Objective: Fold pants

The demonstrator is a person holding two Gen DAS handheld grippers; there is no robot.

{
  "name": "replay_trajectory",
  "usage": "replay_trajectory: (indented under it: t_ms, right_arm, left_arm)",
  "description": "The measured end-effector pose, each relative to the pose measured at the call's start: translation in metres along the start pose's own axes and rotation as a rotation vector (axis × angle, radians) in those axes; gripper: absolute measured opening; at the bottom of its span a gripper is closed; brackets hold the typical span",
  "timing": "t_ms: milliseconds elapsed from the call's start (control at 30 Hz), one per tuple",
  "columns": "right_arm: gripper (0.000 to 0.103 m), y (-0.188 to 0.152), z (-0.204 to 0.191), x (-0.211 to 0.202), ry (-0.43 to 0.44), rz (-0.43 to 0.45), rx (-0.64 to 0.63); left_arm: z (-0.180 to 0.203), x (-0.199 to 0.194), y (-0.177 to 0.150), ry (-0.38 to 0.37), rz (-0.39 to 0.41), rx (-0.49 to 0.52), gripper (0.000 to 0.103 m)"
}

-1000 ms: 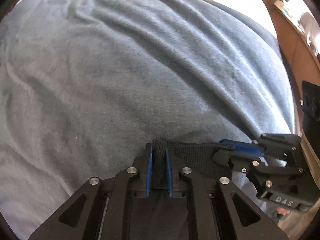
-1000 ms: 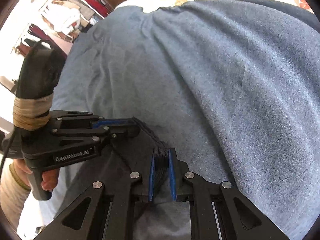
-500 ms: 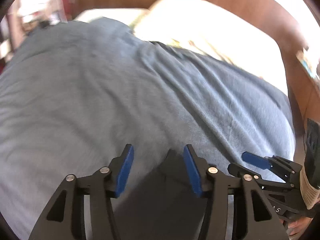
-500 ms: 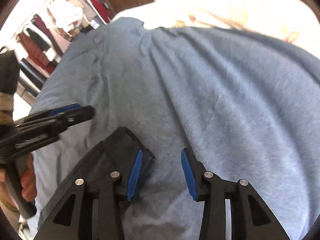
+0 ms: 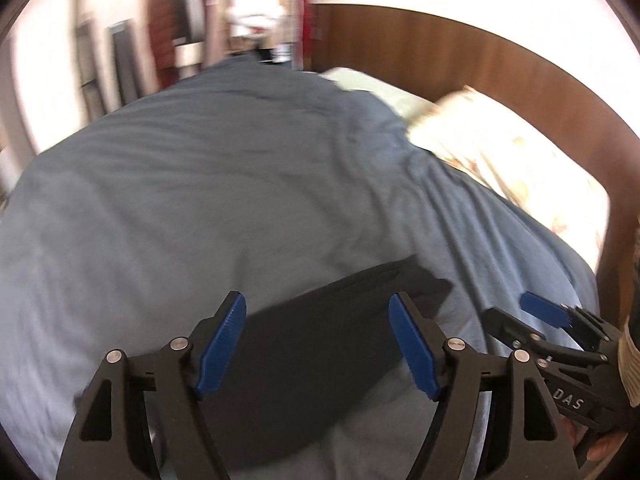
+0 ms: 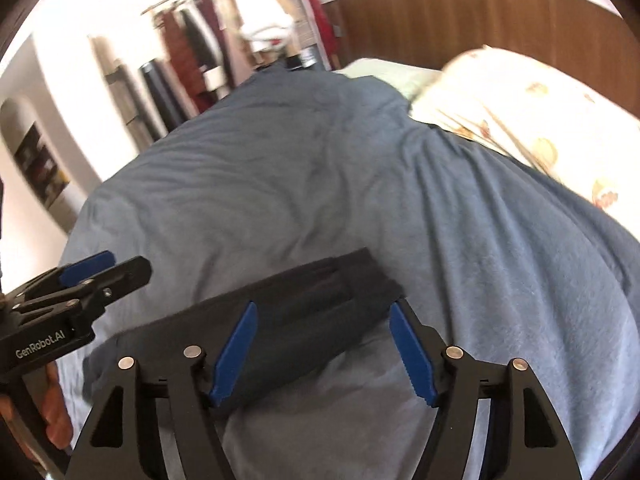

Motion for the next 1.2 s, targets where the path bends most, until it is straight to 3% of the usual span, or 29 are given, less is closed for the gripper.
replay_trajectory:
  t_ms: [133, 400, 733, 1200]
  right_arm:
    - [0.069, -0.017, -0.026, -0.013, 0.027, -0.041, -0.078]
    - [0.069, -0.059, -0.065, -0.043, 0.059, -0.12, -0.218]
    - [0.069, -0.096, -0.109, -0.065, 0.084, -0.156, -0.316]
    - [0.069, -0.136, -0.167, -0.079, 0.096, -0.143, -0.356]
  left_arm:
    - [-0.022, -0.031, -0.032, 0.067, -0.008, -0.087, 0.078]
    - [-0.043, -0.085, -0.094, 0.144, -0.059, -0.154, 0.084]
    - [-0.072, -0.114, -0.143, 0.136, -0.081, -0.296, 0.085]
    - [-0.128, -0.155, -0.189, 0.146, -0.052, -0.317, 0.086]
Point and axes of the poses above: each gripper's, at about its wrist camera, not at the fingertips, and x roughly the way its jaws point, z to its right, y to its top, the point moved 6 cm from there along x, roughly the way its jaws point, and after that the axes turned 10 degrees about x, right-handed, at the moved point
